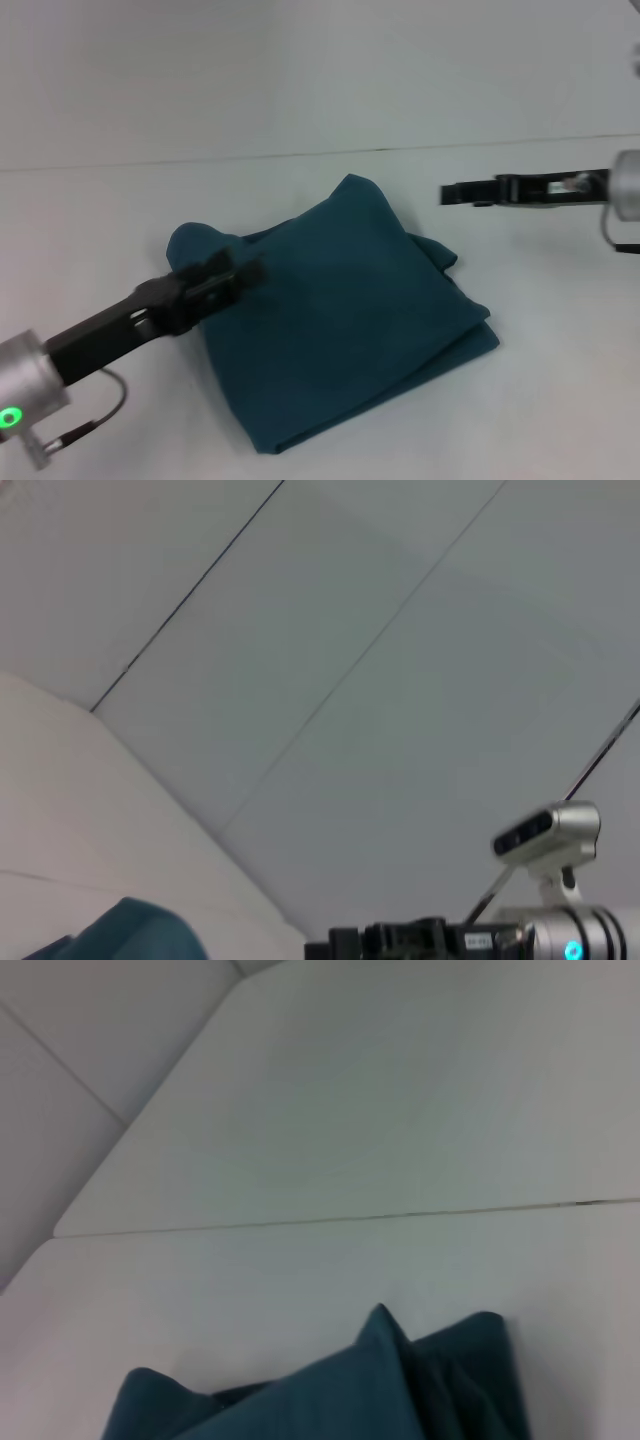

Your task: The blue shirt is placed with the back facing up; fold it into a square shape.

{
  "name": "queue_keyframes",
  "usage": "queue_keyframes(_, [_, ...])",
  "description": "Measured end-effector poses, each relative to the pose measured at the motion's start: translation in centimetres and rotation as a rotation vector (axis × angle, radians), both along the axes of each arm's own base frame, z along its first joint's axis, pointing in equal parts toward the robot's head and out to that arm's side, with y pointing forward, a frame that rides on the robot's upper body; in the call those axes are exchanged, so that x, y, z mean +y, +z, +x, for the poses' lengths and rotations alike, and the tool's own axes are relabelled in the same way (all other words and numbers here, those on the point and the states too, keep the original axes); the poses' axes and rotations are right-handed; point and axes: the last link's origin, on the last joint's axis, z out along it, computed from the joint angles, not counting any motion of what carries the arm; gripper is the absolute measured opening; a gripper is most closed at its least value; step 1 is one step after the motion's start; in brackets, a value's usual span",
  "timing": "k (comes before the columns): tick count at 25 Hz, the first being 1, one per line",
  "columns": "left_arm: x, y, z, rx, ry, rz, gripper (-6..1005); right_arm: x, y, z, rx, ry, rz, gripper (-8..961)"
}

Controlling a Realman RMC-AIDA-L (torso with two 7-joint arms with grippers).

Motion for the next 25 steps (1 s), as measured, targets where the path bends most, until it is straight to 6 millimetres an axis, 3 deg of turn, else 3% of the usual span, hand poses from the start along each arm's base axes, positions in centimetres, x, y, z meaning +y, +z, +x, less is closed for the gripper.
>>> queue_keyframes(4, [-0.6, 1.1, -1.4, 0.061, 0.000, 0.011, 962, 0.9, -1.2, -1.2, -0.007, 0.010, 0.016, 735])
queue_keyframes(14, [-0.9, 2.0, -2.6, 0.146, -0.019, -0.014, 952, 2.7, -5.0, -4.4, -0.040, 0.032, 0.070, 732])
queue_keyframes(18, [-0.9, 2.2, -2.9, 0.152, -0.004, -0.011, 952, 2.2, -5.3, -3.9, -0.049, 0.027, 0.047, 724])
queue_keyframes(25, [-1.1, 2.2, -3.3, 0.161, 0.013, -0.026, 952, 0.3, -4.4, -1.1, -0.040, -0.015, -0.007, 714])
